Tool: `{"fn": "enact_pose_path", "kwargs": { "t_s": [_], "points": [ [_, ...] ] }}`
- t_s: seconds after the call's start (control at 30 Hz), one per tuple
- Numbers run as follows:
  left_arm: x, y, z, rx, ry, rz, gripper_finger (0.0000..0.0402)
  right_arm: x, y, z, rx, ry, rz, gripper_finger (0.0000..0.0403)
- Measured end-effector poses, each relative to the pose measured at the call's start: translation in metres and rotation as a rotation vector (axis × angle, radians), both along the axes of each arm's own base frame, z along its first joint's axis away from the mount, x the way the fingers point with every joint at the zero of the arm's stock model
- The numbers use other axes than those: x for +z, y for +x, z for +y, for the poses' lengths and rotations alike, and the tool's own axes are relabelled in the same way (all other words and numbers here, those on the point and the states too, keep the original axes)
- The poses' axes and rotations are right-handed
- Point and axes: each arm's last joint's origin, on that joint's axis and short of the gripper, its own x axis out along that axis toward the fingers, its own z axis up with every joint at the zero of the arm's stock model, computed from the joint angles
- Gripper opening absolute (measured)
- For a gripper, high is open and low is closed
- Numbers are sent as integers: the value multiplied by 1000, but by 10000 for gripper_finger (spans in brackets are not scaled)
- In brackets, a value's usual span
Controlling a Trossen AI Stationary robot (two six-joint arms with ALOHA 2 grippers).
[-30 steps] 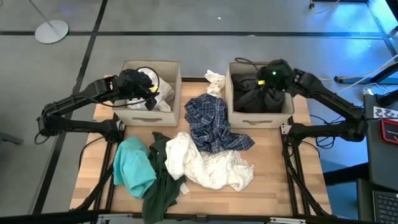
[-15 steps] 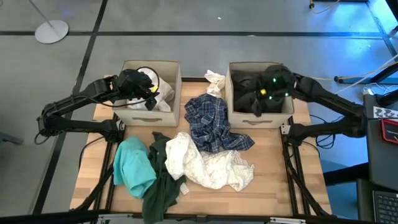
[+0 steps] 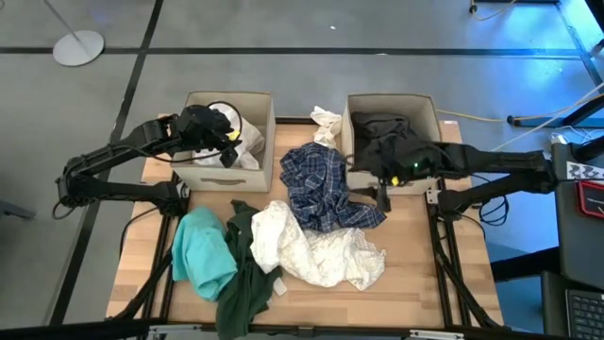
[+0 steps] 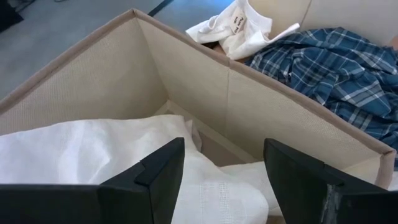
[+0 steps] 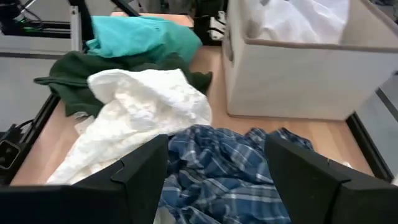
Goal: Sort clothes
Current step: Put the white shirt into the left brown bin
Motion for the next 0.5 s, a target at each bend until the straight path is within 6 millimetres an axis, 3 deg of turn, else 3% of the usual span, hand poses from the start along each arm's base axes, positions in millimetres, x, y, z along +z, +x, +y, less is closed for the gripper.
{"fn": "enact_pose_path", "kwargs": {
  "t_s": [0.13, 0.3, 0.5],
  "points": [
    [0, 0, 0, 0, 0, 0, 210, 2, 2, 10, 3, -16, -46, 269],
    [0, 0, 0, 4, -5, 0, 210, 0, 13, 26, 75, 96, -67, 269],
    [-1, -1, 0, 7, -11, 5, 210, -34, 48, 61, 167, 73, 45, 269]
  ]
}}
